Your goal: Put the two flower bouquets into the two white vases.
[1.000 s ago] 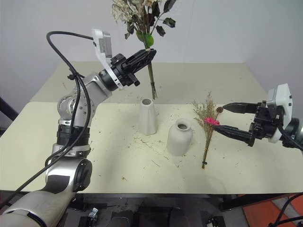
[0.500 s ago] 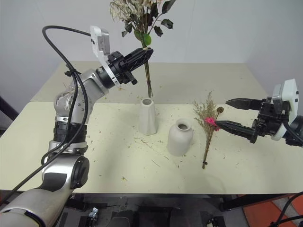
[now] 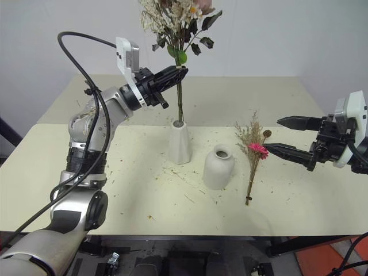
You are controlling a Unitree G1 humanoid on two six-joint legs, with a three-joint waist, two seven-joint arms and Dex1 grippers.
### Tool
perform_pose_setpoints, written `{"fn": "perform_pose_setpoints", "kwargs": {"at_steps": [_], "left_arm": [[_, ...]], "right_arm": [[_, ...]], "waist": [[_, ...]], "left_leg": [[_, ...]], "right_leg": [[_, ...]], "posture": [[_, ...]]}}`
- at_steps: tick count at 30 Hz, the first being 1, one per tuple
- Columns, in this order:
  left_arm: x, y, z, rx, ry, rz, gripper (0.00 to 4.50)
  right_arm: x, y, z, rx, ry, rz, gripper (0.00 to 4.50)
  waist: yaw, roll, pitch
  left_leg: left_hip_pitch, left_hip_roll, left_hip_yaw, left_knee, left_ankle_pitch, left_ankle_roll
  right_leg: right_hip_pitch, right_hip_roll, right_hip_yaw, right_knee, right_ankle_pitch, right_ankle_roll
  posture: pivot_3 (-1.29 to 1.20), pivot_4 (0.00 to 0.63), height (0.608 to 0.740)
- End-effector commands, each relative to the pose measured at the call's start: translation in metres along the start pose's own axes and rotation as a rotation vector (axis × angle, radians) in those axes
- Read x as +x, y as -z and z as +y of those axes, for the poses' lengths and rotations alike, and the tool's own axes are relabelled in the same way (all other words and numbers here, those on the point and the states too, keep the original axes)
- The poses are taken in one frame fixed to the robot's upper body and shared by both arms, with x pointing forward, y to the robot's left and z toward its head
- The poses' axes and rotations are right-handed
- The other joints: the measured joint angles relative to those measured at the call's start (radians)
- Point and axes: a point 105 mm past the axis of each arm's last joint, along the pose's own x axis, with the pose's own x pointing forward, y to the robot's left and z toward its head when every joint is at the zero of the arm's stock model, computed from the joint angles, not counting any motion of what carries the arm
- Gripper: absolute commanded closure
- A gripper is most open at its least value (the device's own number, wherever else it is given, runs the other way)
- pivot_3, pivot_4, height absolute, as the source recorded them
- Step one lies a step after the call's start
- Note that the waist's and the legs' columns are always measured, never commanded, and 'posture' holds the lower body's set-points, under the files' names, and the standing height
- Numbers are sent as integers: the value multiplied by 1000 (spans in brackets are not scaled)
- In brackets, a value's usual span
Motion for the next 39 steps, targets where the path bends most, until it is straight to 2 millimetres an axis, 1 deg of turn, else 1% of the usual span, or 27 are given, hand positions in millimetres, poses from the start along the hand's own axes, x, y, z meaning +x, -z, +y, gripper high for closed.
{"fn": "perform_pose_setpoints", "kwargs": {"at_steps": [1,10,15,20,21,23,24,29,32,36,39], "left_arm": [[0,-6,-5,47,22,0,4370],[-2,8,-3,42,4,38,4370],[-6,24,-2,21,-14,77,4370],[-9,32,-4,11,-13,98,4370],[-10,33,-4,12,-13,102,3630],[-13,33,-4,8,-10,113,3088],[-15,32,-5,7,-8,114,2736],[-35,29,-8,11,-1,139,1090],[-61,27,-12,18,-1,186,56],[-86,21,-18,26,-8,222,20],[-100,12,-27,35,41,232,20]], "right_arm": [[-8,-16,-1,-47,16,-38,0],[-9,-16,0,-49,21,-43,0],[-10,-16,0,-50,23,-44,0],[-10,-13,2,-48,22,-41,0],[-10,-13,2,-46,21,-40,0],[-9,-12,2,-44,20,-38,0],[-9,-11,2,-43,20,-38,0],[-9,-10,3,-42,17,-33,0],[-9,-7,4,-38,15,-25,0],[-8,-4,5,-31,11,-20,0],[-7,-1,6,-23,6,-15,0]], "waist": [[0,0,0],[0,0,0],[0,0,0],[1,0,0],[1,0,0],[1,0,0],[0,0,0],[-3,0,0],[-4,0,0],[-2,1,0],[-1,0,0]], "left_leg": [[0,0,0,0,0,0],[0,0,0,0,0,0],[0,0,0,0,0,0],[0,0,0,0,0,0],[0,0,0,0,0,0],[0,0,0,0,0,0],[0,0,0,0,0,0],[0,2,0,0,0,0],[1,2,0,0,0,0],[1,3,0,0,0,0],[1,3,1,0,0,0]], "right_leg": [[0,0,0,0,0,0],[0,0,0,0,0,0],[0,0,0,0,0,0],[0,0,0,0,0,0],[0,0,0,0,0,0],[0,0,0,0,0,0],[0,0,0,0,0,0],[0,1,1,1,0,0],[0,1,1,1,0,0],[0,1,1,1,0,0],[0,1,1,1,0,0]], "posture": [[0,150,740],[0,150,740],[0,150,740],[0,150,740],[0,150,740],[0,150,740],[0,150,740],[0,150,740],[0,150,740],[0,150,740],[0,150,740]]}}
